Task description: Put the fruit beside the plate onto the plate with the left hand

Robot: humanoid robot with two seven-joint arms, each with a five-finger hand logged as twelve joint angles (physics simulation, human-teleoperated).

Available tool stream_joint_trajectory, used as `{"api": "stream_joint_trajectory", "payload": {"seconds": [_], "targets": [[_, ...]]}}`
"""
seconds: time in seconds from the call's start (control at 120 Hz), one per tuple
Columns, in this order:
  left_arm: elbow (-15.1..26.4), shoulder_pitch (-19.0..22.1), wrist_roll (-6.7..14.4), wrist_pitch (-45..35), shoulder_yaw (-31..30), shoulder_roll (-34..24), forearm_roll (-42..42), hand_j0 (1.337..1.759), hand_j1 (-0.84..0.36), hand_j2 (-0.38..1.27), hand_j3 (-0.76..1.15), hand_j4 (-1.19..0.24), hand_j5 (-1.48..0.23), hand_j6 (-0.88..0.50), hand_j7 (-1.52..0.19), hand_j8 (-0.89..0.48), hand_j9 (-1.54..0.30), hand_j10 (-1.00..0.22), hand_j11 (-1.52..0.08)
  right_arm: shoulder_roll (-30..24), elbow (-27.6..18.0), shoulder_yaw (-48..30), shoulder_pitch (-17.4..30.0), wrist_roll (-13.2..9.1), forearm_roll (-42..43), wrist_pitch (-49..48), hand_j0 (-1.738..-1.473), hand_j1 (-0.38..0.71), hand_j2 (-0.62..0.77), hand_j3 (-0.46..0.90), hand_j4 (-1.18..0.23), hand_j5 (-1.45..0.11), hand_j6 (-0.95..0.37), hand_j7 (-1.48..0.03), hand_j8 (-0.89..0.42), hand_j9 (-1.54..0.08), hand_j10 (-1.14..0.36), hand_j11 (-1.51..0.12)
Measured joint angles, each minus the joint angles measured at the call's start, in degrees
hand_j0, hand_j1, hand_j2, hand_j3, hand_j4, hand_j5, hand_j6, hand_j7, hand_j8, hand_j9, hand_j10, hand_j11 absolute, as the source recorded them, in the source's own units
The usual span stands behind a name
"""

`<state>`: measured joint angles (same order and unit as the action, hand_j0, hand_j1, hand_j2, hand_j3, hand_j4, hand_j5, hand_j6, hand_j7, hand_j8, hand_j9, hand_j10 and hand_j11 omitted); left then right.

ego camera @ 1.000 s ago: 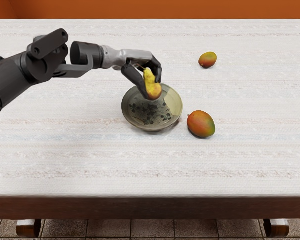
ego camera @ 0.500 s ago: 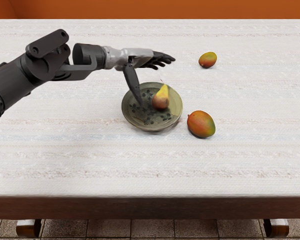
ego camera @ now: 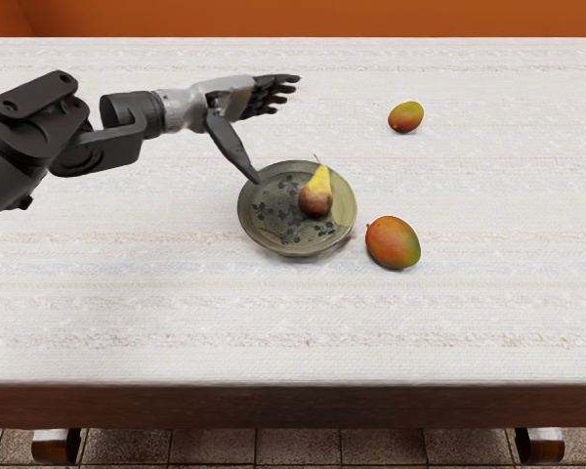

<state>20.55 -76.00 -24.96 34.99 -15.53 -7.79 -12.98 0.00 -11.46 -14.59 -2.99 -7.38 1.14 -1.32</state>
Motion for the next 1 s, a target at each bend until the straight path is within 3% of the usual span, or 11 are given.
{"api": "stream_joint_trajectory", "payload": {"seconds": [0.1, 0.208, 0.383, 0.733, 1.0], "targets": [[2.0, 0.7, 0.0, 0.0, 0.0, -5.1, 2.6, 1.658, 0.35, 0.0, 0.0, -0.01, -0.01, -0.01, -0.01, -0.01, 0.0, -0.01, 0.0, 0.0, 0.0, 0.0, 0.0, 0.0, 0.0, 0.0, -1.658, -0.32, -0.01, 0.0, -0.03, -0.04, -0.03, -0.04, -0.03, -0.04, -0.03, -0.04], [8.4, 1.7, 0.0, 0.0, -0.2, -12.4, 5.5, 1.658, 0.35, 0.0, 0.0, 0.0, 0.0, 0.0, 0.0, 0.0, 0.0, 0.0, 0.0, 0.0, 0.0, 0.0, -0.1, 0.0, 0.0, 0.0, -1.658, -0.32, -0.01, 0.0, -0.03, -0.04, -0.03, -0.04, -0.03, -0.04, -0.03, -0.04], [17.0, 5.7, -0.1, 0.0, -0.1, -17.9, 8.5, 1.658, 0.35, 0.0, 0.0, 0.0, 0.0, 0.0, 0.0, 0.0, 0.0, 0.0, 0.0, 0.0, -0.1, 0.0, -0.1, 0.0, 0.0, 0.0, -1.658, -0.32, -0.01, 0.0, -0.03, -0.04, -0.03, -0.04, -0.03, -0.04, -0.03, -0.04], [24.2, 8.1, 0.0, 0.0, -0.2, -28.7, 9.1, 1.658, 0.35, 0.0, 0.0, 0.0, 0.0, 0.0, 0.0, 0.0, 0.0, 0.0, 0.0, 0.0, -0.1, 0.0, -0.3, -0.1, 0.0, -0.1, -1.658, -0.32, -0.01, 0.0, -0.03, -0.04, -0.03, -0.04, -0.03, -0.04, -0.03, -0.04], [25.4, 9.1, 0.0, 0.0, 0.0, -33.8, 8.9, 1.658, 0.35, 0.0, 0.0, 0.0, 0.0, 0.0, 0.0, 0.0, 0.0, 0.0, 0.0, 0.0, -0.1, 0.1, -0.4, -0.1, 0.0, -0.1, -1.658, -0.32, -0.01, 0.0, -0.03, -0.04, -0.03, -0.04, -0.03, -0.04, -0.03, -0.04]]}}
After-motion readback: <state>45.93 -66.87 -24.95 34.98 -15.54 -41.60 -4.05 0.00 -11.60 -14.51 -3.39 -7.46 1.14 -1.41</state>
